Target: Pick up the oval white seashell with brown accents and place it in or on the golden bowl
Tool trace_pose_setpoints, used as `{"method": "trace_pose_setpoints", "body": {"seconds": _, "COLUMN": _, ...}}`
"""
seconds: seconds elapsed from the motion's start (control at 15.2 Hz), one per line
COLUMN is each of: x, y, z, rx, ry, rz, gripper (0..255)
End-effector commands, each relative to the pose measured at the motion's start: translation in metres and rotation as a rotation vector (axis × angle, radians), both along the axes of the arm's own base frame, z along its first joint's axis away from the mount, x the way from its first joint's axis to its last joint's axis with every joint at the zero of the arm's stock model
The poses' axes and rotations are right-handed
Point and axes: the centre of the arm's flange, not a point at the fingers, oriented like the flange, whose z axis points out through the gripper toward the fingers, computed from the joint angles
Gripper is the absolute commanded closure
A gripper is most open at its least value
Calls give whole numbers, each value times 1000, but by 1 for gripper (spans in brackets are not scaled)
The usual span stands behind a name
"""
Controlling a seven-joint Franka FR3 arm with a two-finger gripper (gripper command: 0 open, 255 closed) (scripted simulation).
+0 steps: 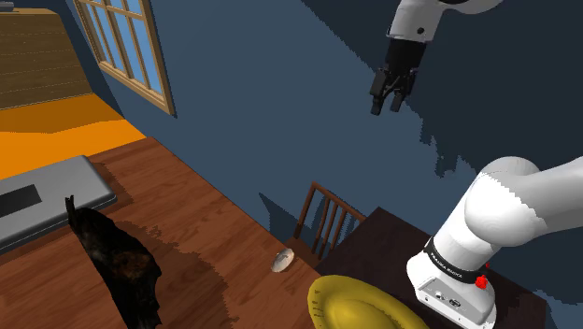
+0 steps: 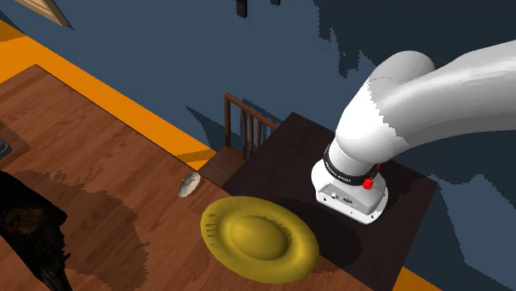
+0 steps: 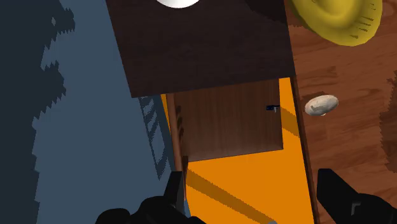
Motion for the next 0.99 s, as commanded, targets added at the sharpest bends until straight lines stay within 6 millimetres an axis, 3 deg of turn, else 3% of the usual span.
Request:
{"method": "trace_pose_setpoints", "body": {"seconds": 0.0, "x": 0, "y": 0, "z": 0, "rx": 0, "ry": 0, "rz": 0, "gripper": 0}}
{"method": "trace_pose_setpoints", "body": {"seconds": 0.46, "x": -18, "y": 65, "z": -66, "rx": -34, "ry": 7, "rz": -196, "gripper": 0}}
{"method": "trace_pose_setpoints", "body": {"seconds": 0.92, "x": -24, "y": 131, "z": -135, "rx": -69, "ry": 13, "rz": -392, "gripper": 0}}
